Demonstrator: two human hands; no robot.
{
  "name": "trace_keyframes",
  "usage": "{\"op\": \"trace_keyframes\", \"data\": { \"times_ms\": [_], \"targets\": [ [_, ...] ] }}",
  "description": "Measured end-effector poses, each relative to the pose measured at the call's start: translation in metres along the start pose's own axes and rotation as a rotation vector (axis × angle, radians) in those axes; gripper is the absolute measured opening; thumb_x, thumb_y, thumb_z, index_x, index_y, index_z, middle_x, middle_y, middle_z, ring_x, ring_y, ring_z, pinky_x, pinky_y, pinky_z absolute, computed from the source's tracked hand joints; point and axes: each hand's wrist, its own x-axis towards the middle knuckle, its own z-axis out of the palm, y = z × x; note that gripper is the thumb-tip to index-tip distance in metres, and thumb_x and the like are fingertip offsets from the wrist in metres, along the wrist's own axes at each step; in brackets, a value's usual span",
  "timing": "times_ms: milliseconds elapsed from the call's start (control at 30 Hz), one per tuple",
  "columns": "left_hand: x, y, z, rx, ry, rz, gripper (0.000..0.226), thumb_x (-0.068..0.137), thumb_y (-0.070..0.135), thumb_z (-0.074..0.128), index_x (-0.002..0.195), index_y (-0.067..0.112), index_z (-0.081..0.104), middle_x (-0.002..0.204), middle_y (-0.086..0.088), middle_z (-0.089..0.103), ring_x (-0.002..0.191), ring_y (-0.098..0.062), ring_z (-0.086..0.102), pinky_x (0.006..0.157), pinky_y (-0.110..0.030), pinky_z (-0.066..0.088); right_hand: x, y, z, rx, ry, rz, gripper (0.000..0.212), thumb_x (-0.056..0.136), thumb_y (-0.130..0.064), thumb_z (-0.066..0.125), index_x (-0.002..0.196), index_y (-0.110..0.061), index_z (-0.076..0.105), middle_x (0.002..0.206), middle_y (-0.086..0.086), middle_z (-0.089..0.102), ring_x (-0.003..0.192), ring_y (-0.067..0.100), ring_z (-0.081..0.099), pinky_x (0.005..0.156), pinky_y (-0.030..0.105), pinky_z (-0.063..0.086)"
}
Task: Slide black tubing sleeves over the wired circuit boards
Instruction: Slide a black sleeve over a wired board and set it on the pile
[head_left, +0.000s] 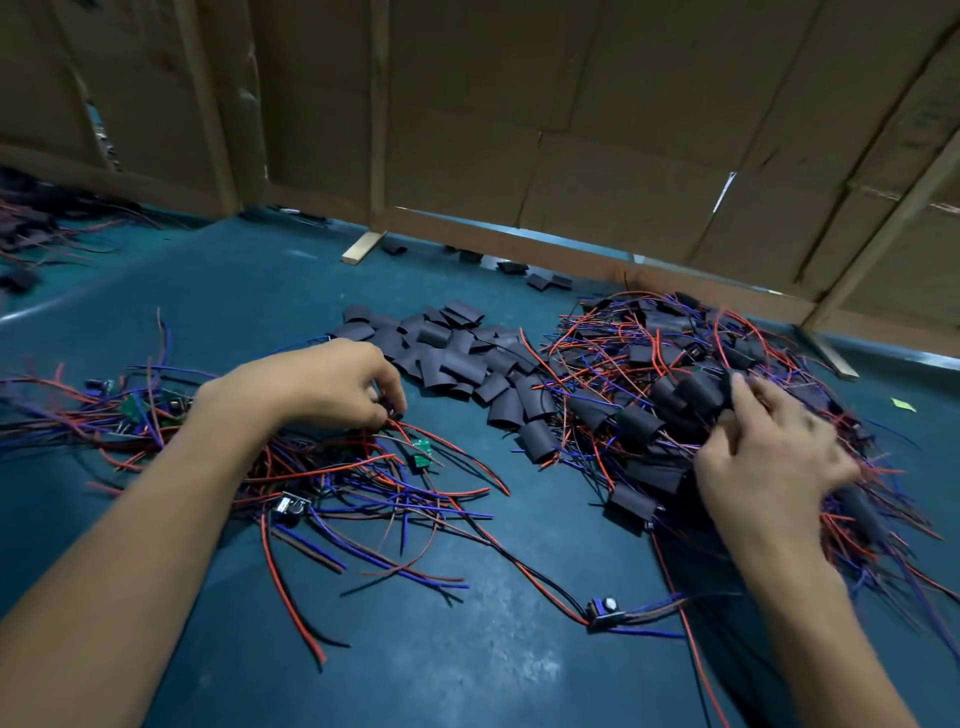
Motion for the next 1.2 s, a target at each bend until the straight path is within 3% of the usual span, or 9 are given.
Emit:
{"op": "trace_keyframes", "data": {
  "times_ms": [367,500,600,700,800,900,967,1100,1200],
  "targets": [
    [0.000,0.012,0.001,0.081,0.038,0.029,0.025,0.092,0.020,0.061,0.110,0.028,0.076,0.103,0.004,0.067,0.092,-0.014,0.062,0.085,-0.031,0.051,0.005,0.002,0.007,-0.147,-0.280,0.009,0.053,0.107,-0.034,0.032,0.158,-0.019,0.028,0.169,0.001,0.012,0.150,0.019,0.022,0.113,0.042,0.014],
    [0.000,0.016,0.002,0.057,0.222,0.079,0.026,0.093,0.022,0.061,0.115,0.023,0.074,0.103,-0.001,0.054,0.104,-0.022,0.056,0.093,-0.033,0.044,-0.001,-0.005,0.005,-0.058,-0.170,-0.001,0.058,0.102,-0.031,0.029,0.156,-0.010,0.032,0.168,0.012,0.015,0.152,0.028,0.021,0.114,0.047,0.018],
    [0.000,0.017,0.002,0.008,0.401,0.163,0.025,0.092,0.016,0.063,0.115,0.019,0.073,0.105,-0.005,0.054,0.107,-0.026,0.052,0.097,-0.042,0.042,-0.012,-0.016,0.001,0.106,0.048,-0.076,0.061,0.094,-0.024,0.041,0.152,-0.006,0.040,0.163,0.019,0.027,0.148,0.035,0.031,0.111,0.051,0.023],
    [-0.002,0.019,0.001,-0.034,0.575,0.260,0.025,0.089,0.007,0.068,0.113,0.011,0.072,0.104,-0.009,0.055,0.101,-0.028,0.054,0.093,-0.041,0.045,-0.017,-0.022,-0.002,0.320,0.218,-0.448,0.047,0.097,-0.011,0.054,0.142,-0.002,0.053,0.150,0.017,0.049,0.136,0.031,0.049,0.111,0.044,0.034],
    [-0.003,0.023,0.000,-0.041,0.658,0.332,0.023,0.087,0.004,0.069,0.109,0.011,0.068,0.107,-0.005,0.057,0.101,-0.024,0.056,0.093,-0.037,0.047,-0.022,-0.030,0.002,0.416,-0.154,-0.854,0.040,0.097,-0.012,0.057,0.136,-0.005,0.061,0.137,0.006,0.063,0.125,0.025,0.060,0.109,0.033,0.040],
    [-0.003,0.025,0.000,-0.075,0.752,0.335,0.022,0.085,0.002,0.070,0.106,0.009,0.065,0.103,-0.004,0.064,0.096,-0.023,0.061,0.088,-0.035,0.048,-0.032,-0.030,0.021,-0.039,-0.513,-0.826,0.057,0.103,-0.045,0.032,0.151,-0.017,0.045,0.160,0.003,0.039,0.149,0.024,0.034,0.124,0.039,0.011],
    [-0.003,0.027,0.000,-0.129,0.836,0.303,0.022,0.084,0.001,0.069,0.104,0.009,0.064,0.099,-0.004,0.066,0.093,-0.021,0.062,0.085,-0.028,0.047,-0.030,-0.024,0.032,-0.279,-0.533,-0.742,0.077,0.097,-0.057,0.007,0.155,-0.017,0.038,0.166,0.003,0.023,0.154,0.024,0.020,0.125,0.043,-0.003],
    [-0.006,0.031,-0.002,-0.200,0.996,0.271,0.019,0.084,0.000,0.068,0.100,0.006,0.061,0.094,-0.006,0.066,0.089,-0.014,0.060,0.086,-0.014,0.042,-0.017,-0.015,0.042,-0.312,-0.463,-0.623,0.076,0.097,-0.055,0.011,0.148,-0.015,0.050,0.163,0.006,0.032,0.150,0.025,0.031,0.122,0.050,0.009],
    [-0.010,0.035,-0.003,-0.168,1.033,0.345,0.021,0.085,-0.001,0.070,0.104,0.005,0.064,0.098,-0.007,0.068,0.093,-0.016,0.063,0.089,-0.018,0.046,-0.017,-0.019,0.044,-0.351,-0.480,-0.575,0.072,0.098,-0.056,0.015,0.148,-0.018,0.050,0.164,0.003,0.030,0.153,0.025,0.025,0.121,0.050,0.006]
  ]
}}
